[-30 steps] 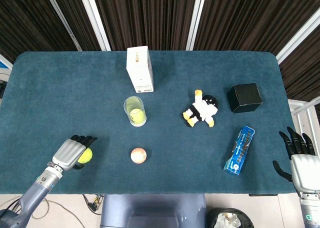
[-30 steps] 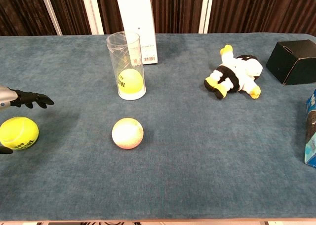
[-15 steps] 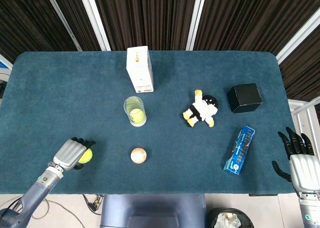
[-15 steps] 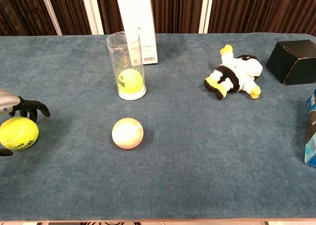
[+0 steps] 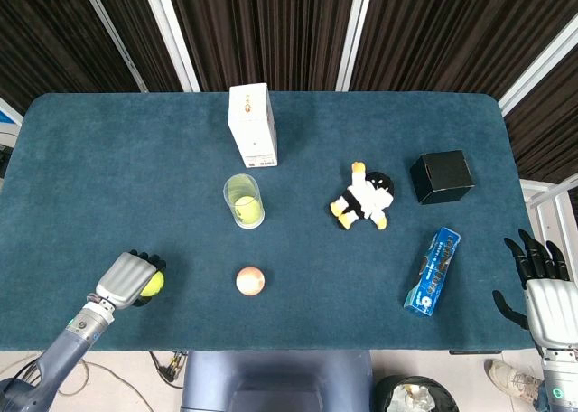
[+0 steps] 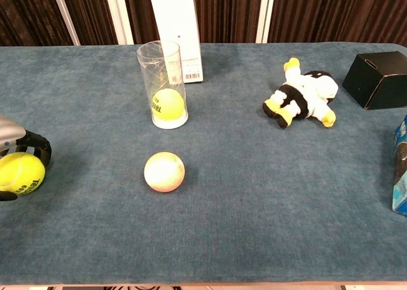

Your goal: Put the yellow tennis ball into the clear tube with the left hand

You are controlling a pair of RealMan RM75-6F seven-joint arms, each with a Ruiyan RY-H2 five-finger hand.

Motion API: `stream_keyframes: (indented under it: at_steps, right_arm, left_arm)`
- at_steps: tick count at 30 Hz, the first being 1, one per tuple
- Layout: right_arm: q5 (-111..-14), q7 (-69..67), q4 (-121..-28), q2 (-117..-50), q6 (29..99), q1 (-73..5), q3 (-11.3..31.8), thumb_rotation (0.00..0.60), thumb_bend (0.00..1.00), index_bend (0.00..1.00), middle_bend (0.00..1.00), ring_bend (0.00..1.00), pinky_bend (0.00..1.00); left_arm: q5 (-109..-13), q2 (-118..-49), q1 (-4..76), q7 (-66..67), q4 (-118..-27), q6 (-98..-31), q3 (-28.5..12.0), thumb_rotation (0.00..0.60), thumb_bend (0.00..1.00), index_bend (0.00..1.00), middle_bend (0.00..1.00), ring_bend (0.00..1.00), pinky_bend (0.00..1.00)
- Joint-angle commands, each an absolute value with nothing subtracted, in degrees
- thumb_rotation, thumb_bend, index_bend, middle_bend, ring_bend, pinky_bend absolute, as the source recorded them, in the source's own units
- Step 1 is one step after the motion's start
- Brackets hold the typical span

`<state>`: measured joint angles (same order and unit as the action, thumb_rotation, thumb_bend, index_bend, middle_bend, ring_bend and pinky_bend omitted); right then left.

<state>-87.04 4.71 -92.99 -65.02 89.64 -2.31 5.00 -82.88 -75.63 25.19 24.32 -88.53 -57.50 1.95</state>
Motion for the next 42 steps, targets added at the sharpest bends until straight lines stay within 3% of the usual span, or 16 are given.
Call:
stream_keyframes:
  at_steps: [1, 10, 17, 21, 31, 42]
  right_arm:
    - [-86.97, 4.74, -92.97, -65.03, 89.61, -2.31, 5.03, 0.6, 0.35, 0.13, 0.03, 0.11, 0.05]
    - [-87.17, 5.52, -93.02, -65.32, 89.26, -2.49, 4.84, 0.6, 0.35, 0.13, 0.04, 0.11, 0.05]
    - [-87.03, 6.44, -92.92, -65.75, 88.81, -2.69, 4.76, 0.6, 0.35, 0.13, 0.04, 0.11, 0.05]
    - [-87.1, 6.81, -92.92, -65.92, 88.67, -2.78, 4.68, 0.6, 0.35, 0.13, 0.04, 0.11, 0.05]
    - [-86.44, 7.7, -92.53, -66.39, 87.76, -3.13, 4.72, 0.6, 0.35, 0.13, 0.03, 0.11, 0.05]
    - [-85.82, 7.18, -92.3, -66.19, 87.97, -3.0, 5.04, 0.6, 0.35, 0.13, 0.04, 0.11, 0.05]
  left_arm:
    - [-83.7, -74.3, 25.22, 22.57, -90.21, -59.36, 1.0, 0.6, 0.29, 0.44, 0.5, 0.43, 0.46]
    - [-83.28, -69.21, 28.8, 20.23, -98.1, -62.42, -6.27, 0.6, 0.29, 0.44, 0.53, 0.46, 0.49]
    - [-69.73, -68.24, 38.05, 26.7, -103.68, -54.52, -15.77, 0.6, 0.29, 0.42, 0.53, 0.47, 0.49]
    - [-62.38, -69.68, 42.83, 33.16, -103.27, -53.2, -18.66, 0.6, 0.29, 0.42, 0.52, 0.46, 0.49]
    - [-47.5, -78.34, 54.34, 48.32, -101.13, -57.83, -21.82, 0.6, 0.29, 0.42, 0.51, 0.45, 0.49]
    - [-40.12, -85.16, 60.75, 54.64, -95.44, -61.68, -20.35, 0.6, 0.27, 0.42, 0.49, 0.44, 0.48]
